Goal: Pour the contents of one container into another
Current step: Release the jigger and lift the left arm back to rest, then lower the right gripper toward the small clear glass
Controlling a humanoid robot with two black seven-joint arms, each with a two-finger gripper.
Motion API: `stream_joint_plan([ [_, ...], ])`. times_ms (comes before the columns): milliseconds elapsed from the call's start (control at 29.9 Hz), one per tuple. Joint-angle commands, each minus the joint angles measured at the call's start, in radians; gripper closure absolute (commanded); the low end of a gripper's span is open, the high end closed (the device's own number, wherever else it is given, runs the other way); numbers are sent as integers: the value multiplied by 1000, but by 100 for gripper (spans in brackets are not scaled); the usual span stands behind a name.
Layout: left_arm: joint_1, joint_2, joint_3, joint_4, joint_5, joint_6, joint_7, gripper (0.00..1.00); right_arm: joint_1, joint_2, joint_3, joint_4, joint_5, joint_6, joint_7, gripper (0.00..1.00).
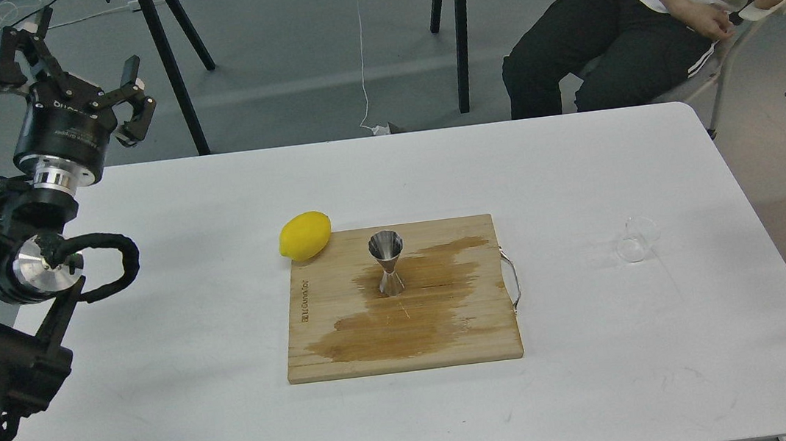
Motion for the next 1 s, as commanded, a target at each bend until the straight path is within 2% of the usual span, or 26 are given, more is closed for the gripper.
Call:
stream_joint_plan([
  [0,0,-6,-4,8,-33,-23,-2,0,0,-7,4,81,-19,-16,1,0],
  [167,-1,-9,-14,8,-34,-23,-5,0,0,57,15,149,-18,-34,1,0],
  [502,-1,0,-42,0,-34,-18,-4,0,-9,206,66,152,-11,-36,1,0],
  [736,0,6,-42,-2,-33,-7,-4,0,-75,324,129,147,295,-37,-13,0],
  [836,0,14,-42,-2,-33,-6,-4,0,-140,372,161,147,396,-39,-38,0],
  [970,0,29,-42,-2,-33,-6,-5,0,-184,379,133,143,455,-39,-82,0],
])
